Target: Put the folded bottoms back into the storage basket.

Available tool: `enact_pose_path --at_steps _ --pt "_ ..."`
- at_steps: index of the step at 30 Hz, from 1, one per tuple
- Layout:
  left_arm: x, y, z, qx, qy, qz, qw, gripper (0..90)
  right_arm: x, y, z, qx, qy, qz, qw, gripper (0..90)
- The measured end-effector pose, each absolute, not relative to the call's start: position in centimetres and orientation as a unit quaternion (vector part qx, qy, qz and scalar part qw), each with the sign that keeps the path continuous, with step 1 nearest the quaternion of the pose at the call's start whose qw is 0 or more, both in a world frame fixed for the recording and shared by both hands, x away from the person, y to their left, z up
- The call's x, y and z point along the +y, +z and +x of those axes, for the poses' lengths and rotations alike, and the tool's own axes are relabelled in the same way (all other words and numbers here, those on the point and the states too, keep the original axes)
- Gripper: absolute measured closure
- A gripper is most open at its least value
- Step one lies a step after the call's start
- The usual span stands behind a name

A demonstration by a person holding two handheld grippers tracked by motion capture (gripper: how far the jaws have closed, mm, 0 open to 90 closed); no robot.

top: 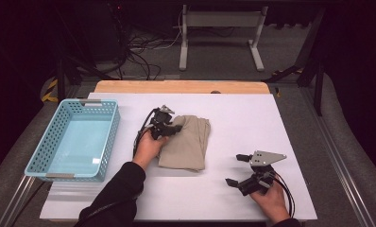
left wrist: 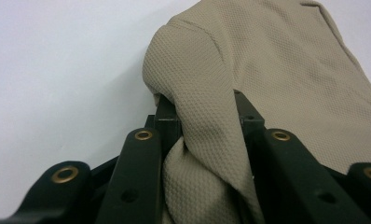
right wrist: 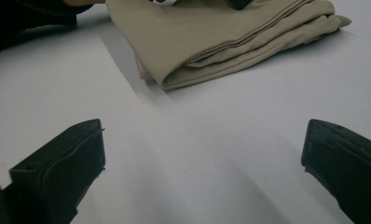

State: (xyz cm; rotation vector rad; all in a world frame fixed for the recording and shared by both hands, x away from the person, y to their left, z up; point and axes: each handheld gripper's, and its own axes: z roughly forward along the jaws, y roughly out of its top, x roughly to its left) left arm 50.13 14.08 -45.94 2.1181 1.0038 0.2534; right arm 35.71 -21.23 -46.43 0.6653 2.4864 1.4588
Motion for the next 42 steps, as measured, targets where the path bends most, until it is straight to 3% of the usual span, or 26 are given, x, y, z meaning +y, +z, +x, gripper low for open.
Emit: enact_pose_path --at_steps 42 --pt "16.3 -37.0 45.9 0.333 0.1 0.778 0.524 71.9 -21.4 -46.4 35.8 0.832 0.499 0.226 0.092 0.2"
